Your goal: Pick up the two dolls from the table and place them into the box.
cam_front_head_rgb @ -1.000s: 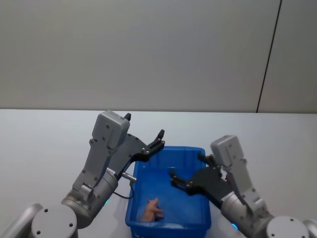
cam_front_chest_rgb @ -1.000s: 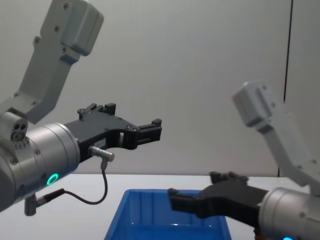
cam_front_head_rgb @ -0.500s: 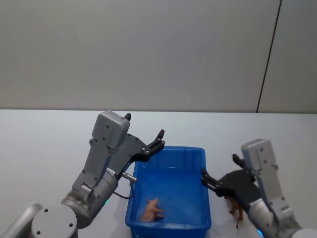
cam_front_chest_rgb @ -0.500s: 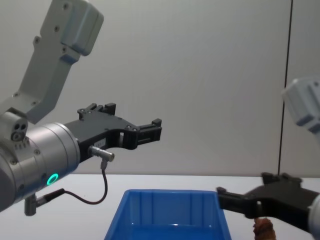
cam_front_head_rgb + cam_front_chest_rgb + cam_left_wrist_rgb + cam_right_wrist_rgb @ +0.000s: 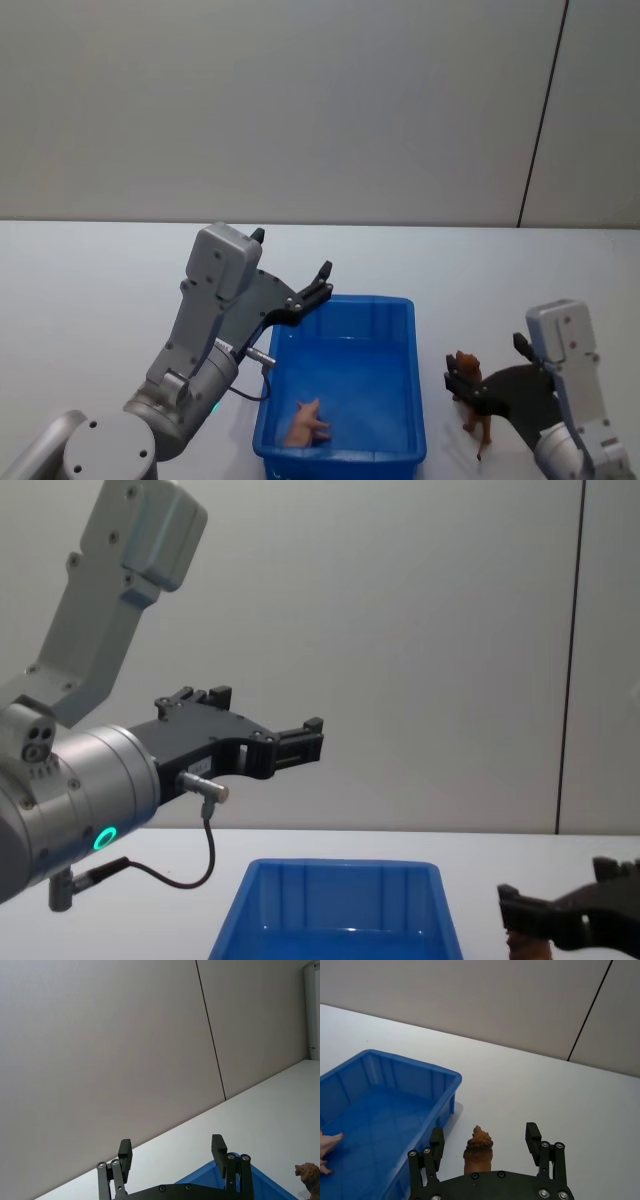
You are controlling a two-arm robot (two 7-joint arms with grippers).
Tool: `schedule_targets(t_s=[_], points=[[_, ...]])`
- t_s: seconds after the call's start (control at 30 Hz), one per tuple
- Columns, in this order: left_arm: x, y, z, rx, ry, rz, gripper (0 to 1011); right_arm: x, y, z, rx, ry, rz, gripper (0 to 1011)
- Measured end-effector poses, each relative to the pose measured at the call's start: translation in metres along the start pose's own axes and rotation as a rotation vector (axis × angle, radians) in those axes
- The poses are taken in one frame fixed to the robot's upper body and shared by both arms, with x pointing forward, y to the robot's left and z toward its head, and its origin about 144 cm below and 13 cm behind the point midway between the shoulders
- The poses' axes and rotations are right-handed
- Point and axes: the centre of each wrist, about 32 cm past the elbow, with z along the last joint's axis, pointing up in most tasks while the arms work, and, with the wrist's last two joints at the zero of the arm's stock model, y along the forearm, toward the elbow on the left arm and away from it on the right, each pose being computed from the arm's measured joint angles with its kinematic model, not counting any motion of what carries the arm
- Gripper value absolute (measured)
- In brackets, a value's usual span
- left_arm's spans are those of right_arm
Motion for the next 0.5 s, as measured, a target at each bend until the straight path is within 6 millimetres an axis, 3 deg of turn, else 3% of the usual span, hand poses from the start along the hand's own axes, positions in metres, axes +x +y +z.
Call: schedule_targets(t_s=[0.5], points=[[0.0,0.0,0.0,0.0,0.0,0.0,1001,-0.001,0.0,-0.02,-0.076,0.046,-0.013,1001]])
